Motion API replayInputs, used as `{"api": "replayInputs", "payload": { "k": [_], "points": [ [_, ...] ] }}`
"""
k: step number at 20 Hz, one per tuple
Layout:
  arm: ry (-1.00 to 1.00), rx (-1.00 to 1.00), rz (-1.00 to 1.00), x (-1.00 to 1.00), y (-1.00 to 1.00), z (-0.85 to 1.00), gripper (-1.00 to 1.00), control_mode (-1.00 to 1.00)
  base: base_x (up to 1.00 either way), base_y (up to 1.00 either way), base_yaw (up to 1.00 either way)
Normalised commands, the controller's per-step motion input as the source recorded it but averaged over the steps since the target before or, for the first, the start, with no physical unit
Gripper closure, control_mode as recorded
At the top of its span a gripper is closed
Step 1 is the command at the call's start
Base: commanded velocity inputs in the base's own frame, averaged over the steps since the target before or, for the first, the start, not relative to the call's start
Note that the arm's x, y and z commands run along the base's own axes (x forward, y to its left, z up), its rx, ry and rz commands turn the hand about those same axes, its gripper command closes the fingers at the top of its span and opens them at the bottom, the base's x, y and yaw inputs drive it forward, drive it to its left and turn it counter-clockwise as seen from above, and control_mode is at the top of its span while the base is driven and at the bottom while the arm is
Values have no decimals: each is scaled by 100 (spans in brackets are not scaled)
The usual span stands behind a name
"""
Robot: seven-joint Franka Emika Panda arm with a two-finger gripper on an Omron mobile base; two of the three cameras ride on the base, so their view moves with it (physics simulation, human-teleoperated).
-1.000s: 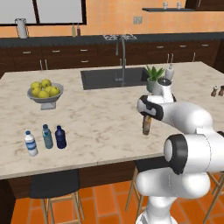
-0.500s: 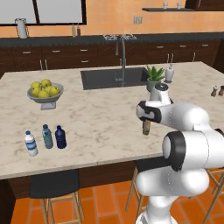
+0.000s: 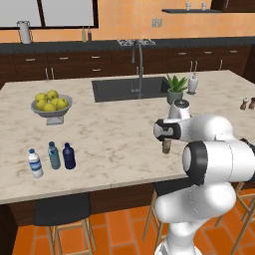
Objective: Move the plastic bottles in the middle to the plastics group, and the glass bottles in the middle to the glass group.
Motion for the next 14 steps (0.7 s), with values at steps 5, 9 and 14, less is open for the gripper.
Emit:
{"api": "replayInputs", "payload": {
  "k": [5,9,14],
  "points": [
    [0,0,1,12,0,-11,-100,-100,0,0,0],
    [-2,0,0,20,0,0,-100,-100,0,0,0],
    [0,0,0,14,0,-3,-100,-100,0,0,0]
  ]
}}
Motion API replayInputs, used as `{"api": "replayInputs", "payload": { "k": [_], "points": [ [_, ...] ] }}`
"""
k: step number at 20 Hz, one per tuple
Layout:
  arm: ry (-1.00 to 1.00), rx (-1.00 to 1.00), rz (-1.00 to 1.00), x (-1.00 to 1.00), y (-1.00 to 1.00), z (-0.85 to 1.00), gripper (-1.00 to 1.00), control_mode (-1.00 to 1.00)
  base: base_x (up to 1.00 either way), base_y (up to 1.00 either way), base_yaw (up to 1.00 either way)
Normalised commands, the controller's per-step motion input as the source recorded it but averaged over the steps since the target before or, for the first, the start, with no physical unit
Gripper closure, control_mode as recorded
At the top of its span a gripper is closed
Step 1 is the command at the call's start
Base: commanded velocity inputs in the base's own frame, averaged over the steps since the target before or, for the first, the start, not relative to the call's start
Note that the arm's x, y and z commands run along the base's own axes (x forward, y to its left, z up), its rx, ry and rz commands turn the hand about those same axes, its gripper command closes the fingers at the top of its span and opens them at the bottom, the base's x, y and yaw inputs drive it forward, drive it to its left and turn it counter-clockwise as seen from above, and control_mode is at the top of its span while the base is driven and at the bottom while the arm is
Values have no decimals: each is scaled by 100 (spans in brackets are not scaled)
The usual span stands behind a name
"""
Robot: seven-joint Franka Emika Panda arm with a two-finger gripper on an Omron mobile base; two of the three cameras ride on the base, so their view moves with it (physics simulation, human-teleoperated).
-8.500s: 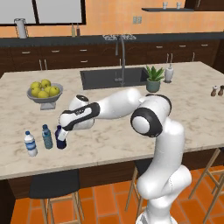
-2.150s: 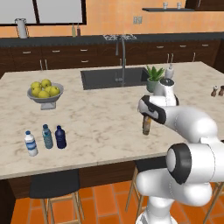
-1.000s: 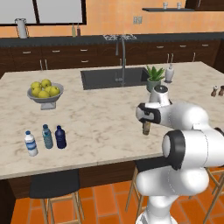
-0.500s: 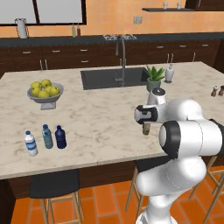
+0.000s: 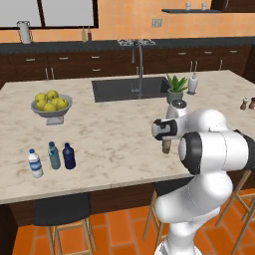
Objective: Move the plastic bottles in the middle to the plastics group, and the glass bottles in the middle to the glass group.
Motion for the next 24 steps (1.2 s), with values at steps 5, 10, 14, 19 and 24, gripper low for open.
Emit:
{"api": "replayInputs", "payload": {
  "k": [5,10,14,19,24],
  "points": [
    [0,0,0,4,0,-8,-100,-100,0,0,0],
    [-5,0,0,2,-9,-14,-100,-100,0,0,0],
    [-8,0,0,0,-3,-7,-100,-100,0,0,0],
    [-2,0,0,1,0,0,-100,-100,0,0,0],
    [0,0,0,3,0,0,-100,-100,0,0,0]
  ]
}}
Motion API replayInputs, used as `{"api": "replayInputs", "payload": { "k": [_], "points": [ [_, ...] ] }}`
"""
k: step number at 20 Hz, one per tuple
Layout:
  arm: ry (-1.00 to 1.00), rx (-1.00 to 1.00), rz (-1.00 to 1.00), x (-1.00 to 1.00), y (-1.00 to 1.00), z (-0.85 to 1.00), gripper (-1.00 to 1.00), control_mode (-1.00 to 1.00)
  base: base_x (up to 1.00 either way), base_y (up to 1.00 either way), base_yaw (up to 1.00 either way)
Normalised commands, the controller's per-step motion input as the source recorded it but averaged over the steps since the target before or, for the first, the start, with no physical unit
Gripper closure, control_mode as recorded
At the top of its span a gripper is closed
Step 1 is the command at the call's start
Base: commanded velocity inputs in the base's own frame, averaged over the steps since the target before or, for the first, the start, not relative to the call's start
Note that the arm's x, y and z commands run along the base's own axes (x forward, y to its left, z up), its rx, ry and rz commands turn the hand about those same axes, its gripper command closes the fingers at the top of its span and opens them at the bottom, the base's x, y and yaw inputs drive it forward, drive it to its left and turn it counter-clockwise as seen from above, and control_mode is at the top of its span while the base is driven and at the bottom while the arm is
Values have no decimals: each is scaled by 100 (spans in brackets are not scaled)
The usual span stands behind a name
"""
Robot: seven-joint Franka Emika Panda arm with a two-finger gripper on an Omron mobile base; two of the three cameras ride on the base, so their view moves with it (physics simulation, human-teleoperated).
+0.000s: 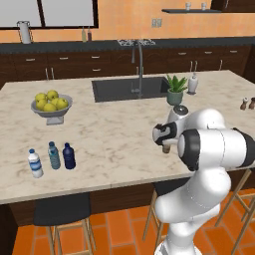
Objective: Move the plastic bottles in the middle to the plastics group, and the glass bottles in the middle to the glass group.
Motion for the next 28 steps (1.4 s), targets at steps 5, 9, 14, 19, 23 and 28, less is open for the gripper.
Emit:
{"api": "replayInputs", "payload": {
  "k": [5,9,14,19,23,28],
  "points": [
    [-2,0,0,10,0,0,-100,-100,0,0,0],
    [0,0,0,0,0,0,100,-100,0,0,0],
    [-2,0,0,-7,0,0,100,-100,0,0,0],
    [-7,0,0,-74,-4,8,100,-100,0,0,0],
    [-5,0,0,-88,-13,25,100,-100,0,0,0],
    [-2,-1,0,-28,-37,44,100,-100,0,0,0]
  ]
}}
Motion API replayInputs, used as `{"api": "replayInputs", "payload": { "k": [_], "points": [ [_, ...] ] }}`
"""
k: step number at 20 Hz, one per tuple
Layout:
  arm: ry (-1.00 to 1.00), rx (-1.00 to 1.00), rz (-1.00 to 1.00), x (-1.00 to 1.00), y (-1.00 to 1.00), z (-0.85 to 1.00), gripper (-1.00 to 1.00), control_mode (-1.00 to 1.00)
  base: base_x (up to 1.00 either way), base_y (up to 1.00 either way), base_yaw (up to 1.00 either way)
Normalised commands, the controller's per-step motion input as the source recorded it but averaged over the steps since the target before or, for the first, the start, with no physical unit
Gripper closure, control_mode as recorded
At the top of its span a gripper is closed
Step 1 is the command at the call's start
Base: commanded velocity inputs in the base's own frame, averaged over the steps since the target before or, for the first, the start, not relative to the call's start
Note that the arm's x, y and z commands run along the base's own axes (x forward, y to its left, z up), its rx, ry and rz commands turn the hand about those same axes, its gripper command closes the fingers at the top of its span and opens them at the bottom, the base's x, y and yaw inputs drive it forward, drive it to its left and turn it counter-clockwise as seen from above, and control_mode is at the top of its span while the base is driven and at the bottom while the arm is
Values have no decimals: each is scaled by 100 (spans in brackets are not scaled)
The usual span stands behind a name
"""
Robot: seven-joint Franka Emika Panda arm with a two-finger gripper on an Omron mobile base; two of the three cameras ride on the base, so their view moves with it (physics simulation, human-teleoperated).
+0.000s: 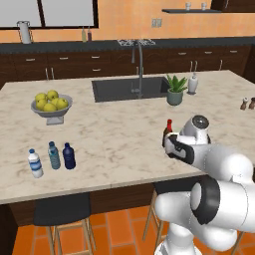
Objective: Move the plastic bottles in the middle to the plastics group, and the glass bottles in the middle to the glass group.
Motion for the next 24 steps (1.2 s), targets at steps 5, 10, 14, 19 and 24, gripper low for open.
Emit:
{"api": "replayInputs", "payload": {
  "k": [5,10,14,19,24],
  "points": [
    [0,-2,0,0,-53,60,100,-100,0,0,0],
    [0,0,-1,0,-70,30,100,-100,0,0,0],
    [0,-3,-3,0,-72,0,100,-100,0,0,0],
    [0,-7,-5,2,-75,0,100,-100,0,0,0],
    [0,-1,-7,4,-79,0,100,-100,0,0,0]
  ]
}}
